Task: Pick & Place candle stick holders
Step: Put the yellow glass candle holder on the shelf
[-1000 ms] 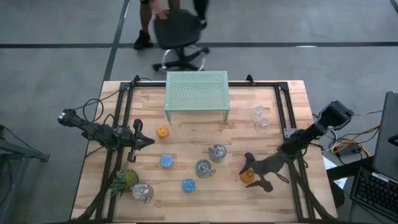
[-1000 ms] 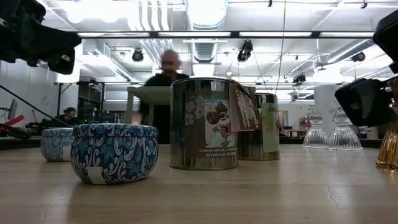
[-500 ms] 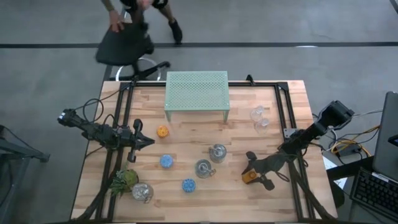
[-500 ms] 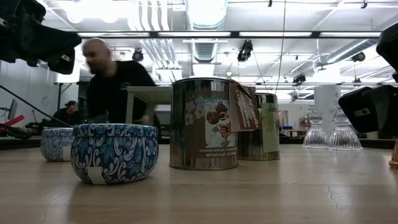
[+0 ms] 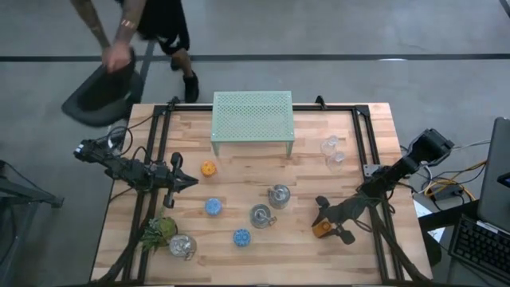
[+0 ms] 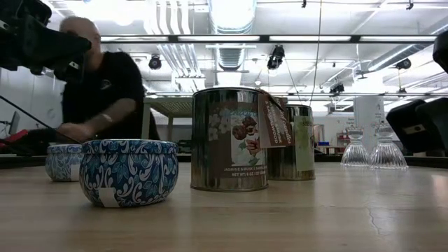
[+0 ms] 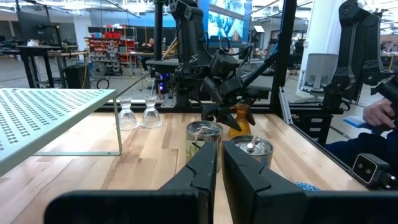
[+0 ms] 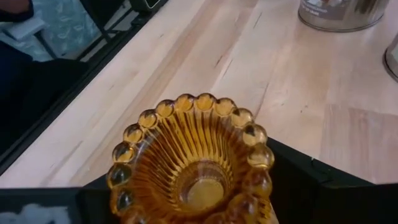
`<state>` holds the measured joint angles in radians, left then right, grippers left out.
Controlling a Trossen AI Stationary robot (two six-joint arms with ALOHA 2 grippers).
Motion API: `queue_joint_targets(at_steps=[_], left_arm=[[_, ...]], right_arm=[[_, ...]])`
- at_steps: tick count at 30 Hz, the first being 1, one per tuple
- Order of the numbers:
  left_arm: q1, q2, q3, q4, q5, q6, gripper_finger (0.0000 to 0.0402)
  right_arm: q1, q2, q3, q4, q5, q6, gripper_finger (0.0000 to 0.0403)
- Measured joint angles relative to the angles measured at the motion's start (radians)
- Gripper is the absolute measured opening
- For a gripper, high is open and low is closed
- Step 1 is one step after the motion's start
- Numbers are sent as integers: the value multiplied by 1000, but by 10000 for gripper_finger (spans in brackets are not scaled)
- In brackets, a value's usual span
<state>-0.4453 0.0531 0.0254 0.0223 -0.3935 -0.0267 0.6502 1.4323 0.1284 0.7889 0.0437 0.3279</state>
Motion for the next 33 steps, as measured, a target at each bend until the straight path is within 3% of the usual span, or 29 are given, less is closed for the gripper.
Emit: queue_joint_targets(at_steps=[7, 13, 18, 24, 33], left_arm=[[0, 0, 0, 0, 0, 0, 30], [0, 0, 0, 0, 0, 0, 30], [0, 0, 0, 0, 0, 0, 30], [0, 0, 0, 0, 0, 0, 30], [0, 0, 0, 0, 0, 0, 30]], right_arm=[[-6, -55, -1, -74, 2, 18, 250], [-7, -161, -1, -152, 4, 9, 296], [-7, -257, -2, -271, 8, 15, 309], [-7, -300, -2, -257, 17, 8, 280], [-7, -249, -2, -253, 39, 4, 188]])
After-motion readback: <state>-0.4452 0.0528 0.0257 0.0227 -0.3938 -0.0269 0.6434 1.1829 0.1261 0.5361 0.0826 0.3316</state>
